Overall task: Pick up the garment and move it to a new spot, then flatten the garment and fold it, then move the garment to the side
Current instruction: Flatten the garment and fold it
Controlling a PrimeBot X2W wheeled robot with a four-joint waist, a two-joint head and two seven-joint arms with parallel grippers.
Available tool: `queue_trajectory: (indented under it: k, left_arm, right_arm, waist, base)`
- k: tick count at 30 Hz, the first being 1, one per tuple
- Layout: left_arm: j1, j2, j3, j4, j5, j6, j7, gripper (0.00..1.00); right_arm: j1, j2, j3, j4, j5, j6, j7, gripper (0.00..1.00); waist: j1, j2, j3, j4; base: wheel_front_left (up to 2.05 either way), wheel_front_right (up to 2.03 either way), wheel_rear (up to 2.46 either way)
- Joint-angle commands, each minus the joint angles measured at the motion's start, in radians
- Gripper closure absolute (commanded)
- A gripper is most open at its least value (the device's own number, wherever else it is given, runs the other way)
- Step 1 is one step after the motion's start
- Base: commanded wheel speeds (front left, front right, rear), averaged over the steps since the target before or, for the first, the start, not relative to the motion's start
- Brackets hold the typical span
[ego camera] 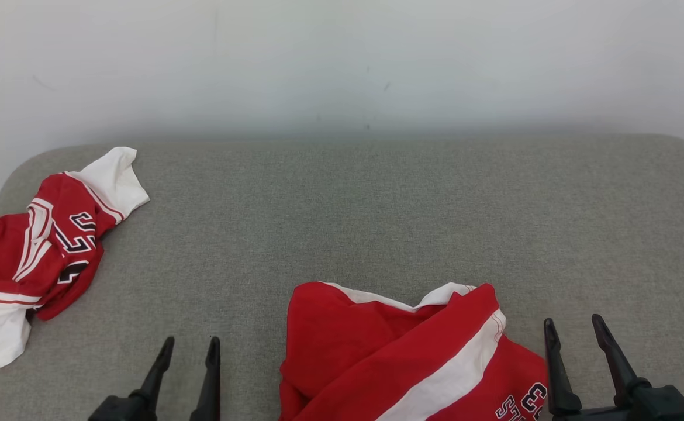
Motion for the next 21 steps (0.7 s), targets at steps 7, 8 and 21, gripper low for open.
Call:
queue_trajectory:
  k: [7, 8, 21]
  left_arm:
    - [-0.043, 0.025, -0.107, 0.019, 0.0, 0.001, -0.003, 0.0]
    - [-0.053, 0.03, -0.126, 0.027, -0.004, 0.001, -0.003, 0.0]
    - [-0.2, 0.089, -0.307, 0.28, -0.109, 0.001, 0.025, 0.0]
  right_arm:
    - [0.006, 0.002, 0.043, 0.003, 0.027, -0.002, -0.007, 0.0]
    - [0.002, 0.002, 0.048, 0.006, 0.03, -0.002, -0.007, 0.0]
    - [-0.04, 0.002, 0.093, 0.016, 0.072, -0.002, -0.009, 0.0]
  waist:
    - [0.0001, 0.0, 0.0, -0.014]
    - [0.0001, 0.0, 0.003, -0.021]
    - [0.0001, 0.0, 0.068, -0.169]
  base:
    - [0.0, 0.0, 0.0]
    - [0.0, 0.0, 0.0]
    - [0.0, 0.0, 0.0]
